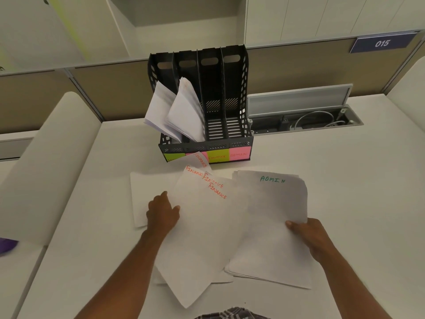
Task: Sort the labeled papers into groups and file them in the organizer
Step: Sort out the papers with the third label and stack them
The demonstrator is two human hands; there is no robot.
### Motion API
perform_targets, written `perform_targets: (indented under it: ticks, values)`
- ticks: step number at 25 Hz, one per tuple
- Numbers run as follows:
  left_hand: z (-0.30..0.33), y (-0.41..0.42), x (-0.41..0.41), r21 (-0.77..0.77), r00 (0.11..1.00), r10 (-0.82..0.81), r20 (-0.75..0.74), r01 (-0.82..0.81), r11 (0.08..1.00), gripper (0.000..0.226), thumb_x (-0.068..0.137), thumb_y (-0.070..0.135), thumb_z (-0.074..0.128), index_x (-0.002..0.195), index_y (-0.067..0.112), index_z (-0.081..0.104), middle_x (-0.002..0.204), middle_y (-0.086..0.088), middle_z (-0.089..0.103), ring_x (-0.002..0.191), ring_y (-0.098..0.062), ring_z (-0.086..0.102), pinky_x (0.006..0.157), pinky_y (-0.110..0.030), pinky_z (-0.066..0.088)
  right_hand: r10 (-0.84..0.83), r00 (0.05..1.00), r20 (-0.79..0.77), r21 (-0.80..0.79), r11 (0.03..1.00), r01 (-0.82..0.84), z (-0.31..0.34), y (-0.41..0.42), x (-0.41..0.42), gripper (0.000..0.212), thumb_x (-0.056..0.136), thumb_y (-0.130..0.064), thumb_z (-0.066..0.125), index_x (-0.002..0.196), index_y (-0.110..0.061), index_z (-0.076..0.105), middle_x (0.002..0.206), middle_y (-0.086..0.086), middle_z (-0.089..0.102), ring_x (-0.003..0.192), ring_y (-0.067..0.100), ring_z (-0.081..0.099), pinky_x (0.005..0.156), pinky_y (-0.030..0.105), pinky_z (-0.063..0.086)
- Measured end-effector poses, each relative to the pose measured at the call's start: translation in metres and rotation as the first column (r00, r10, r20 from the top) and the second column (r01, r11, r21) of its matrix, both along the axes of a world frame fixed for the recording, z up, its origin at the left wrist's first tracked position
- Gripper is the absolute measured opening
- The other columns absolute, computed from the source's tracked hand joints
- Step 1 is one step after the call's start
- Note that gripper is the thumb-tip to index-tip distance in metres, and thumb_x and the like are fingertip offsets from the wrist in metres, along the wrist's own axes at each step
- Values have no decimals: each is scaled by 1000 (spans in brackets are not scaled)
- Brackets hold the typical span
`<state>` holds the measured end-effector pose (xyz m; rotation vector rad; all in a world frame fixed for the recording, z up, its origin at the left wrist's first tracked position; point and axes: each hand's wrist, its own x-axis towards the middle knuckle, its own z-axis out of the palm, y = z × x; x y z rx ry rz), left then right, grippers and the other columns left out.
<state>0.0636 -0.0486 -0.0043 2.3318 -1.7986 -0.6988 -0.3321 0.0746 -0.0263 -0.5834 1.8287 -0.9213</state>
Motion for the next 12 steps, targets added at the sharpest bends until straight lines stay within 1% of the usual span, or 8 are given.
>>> perform_targets:
  ticks: [2, 3, 4, 5, 6, 7, 9, 12]
  values:
    - [1, 1, -7, 19, 990, 20, -136, -18, 1000, 63, 90, 24, 69, 145, 8, 42, 140, -19, 56, 130, -37, 51, 106, -42, 43, -24, 1000, -12, 3, 1000, 24, -1, -2, -1, 35, 85, -12, 76, 113, 7, 68, 98, 20, 73, 86, 36, 70, 74, 38, 54]
    - [1, 5, -11, 17, 980, 8, -200, -5, 1000, 52, 89, 19, 69, 137, 9, 52, 130, -17, 63, 121, -34, 59, 99, -36, 46, -34, 999, -23, 5, 999, 34, -2, -2, -2, 36, 84, -11, 76, 114, 7, 68, 99, 22, 72, 87, 37, 69, 74, 38, 53]
    - [2, 10, -16, 1, 964, -26, -264, 27, 1000, 34, 88, 16, 69, 121, 12, 63, 114, -14, 70, 106, -31, 65, 87, -31, 48, -44, 998, -38, 10, 999, 44, -2, -2, -4, 36, 84, -11, 76, 114, 7, 68, 100, 22, 72, 87, 37, 68, 73, 37, 52]
    - [2, 18, -20, -17, 941, -69, -332, 67, 998, 15, 87, 14, 68, 102, 15, 69, 96, -8, 73, 91, -27, 67, 76, -29, 48, -57, 997, -56, 15, 998, 58, -3, -1, -6, 36, 84, -10, 76, 115, 8, 67, 100, 22, 71, 87, 37, 68, 73, 37, 51]
    - [4, 27, -25, -27, 905, -113, -410, 112, 993, 6, 86, 14, 68, 89, 18, 70, 85, -2, 73, 79, -21, 66, 69, -28, 48, -69, 995, -71, 22, 997, 71, -3, 0, -9, 36, 84, -10, 76, 115, 8, 67, 100, 23, 71, 88, 37, 67, 73, 37, 51]
    - [5, 37, -28, -36, 861, -154, -485, 156, 987, 7, 86, 14, 69, 84, 20, 70, 79, 3, 72, 73, -15, 65, 66, -25, 48, -79, 993, -84, 30, 996, 82, -3, 1, -13, 37, 84, -9, 76, 115, 8, 67, 101, 24, 70, 89, 38, 67, 74, 38, 51]
    - [4, 59, -30, -52, 769, -211, -604, 226, 973, 12, 87, 12, 69, 84, 23, 70, 82, 2, 74, 74, -7, 66, 70, -22, 51, -86, 992, -97, 47, 995, 91, -3, 4, -20, 35, 84, -7, 75, 114, 9, 67, 101, 25, 70, 89, 40, 67, 74, 39, 52]
    - [-4, 82, -25, -88, 712, -254, -655, 262, 961, 30, 84, -6, 63, 84, 23, 73, 88, 3, 76, 86, -10, 71, 82, -28, 56, -68, 992, -106, 61, 995, 75, -2, 6, -28, 32, 85, -5, 73, 112, 11, 66, 99, 26, 69, 88, 41, 66, 74, 41, 52]
